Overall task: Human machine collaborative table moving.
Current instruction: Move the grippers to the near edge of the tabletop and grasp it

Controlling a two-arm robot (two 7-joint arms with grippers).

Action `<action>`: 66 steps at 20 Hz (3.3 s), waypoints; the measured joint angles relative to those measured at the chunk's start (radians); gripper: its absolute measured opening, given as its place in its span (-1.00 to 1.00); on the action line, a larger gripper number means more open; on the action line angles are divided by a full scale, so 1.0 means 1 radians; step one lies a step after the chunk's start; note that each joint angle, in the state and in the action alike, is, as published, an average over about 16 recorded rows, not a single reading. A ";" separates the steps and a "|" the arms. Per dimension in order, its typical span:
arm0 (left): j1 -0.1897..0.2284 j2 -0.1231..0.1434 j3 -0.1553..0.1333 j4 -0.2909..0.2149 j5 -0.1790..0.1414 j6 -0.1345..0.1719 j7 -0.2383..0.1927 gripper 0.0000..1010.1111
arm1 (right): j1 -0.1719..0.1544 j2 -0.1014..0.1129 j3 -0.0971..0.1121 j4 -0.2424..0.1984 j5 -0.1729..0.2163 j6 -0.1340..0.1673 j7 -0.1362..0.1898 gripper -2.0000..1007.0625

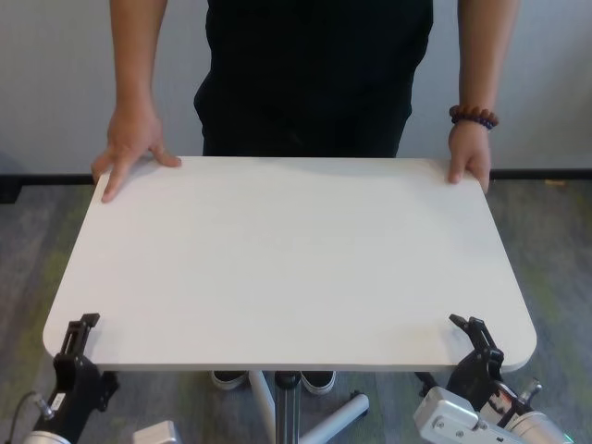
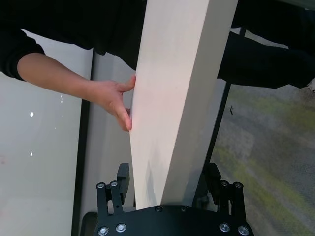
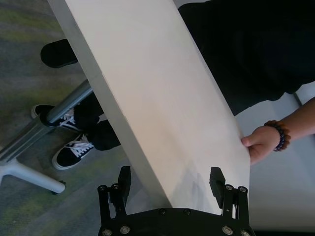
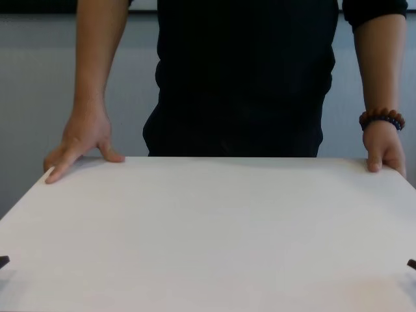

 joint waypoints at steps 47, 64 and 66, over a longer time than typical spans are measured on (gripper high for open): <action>0.009 -0.077 -0.076 0.029 0.077 -0.036 -0.034 0.97 | -0.005 -0.074 0.044 0.054 -0.172 -0.032 -0.023 0.99; 0.013 -0.082 -0.086 0.026 0.068 -0.048 -0.031 0.97 | -0.010 -0.082 0.057 0.053 -0.150 -0.050 -0.017 0.99; 0.013 -0.082 -0.085 0.026 0.069 -0.046 -0.031 0.97 | -0.009 -0.082 0.056 0.053 -0.151 -0.049 -0.017 0.99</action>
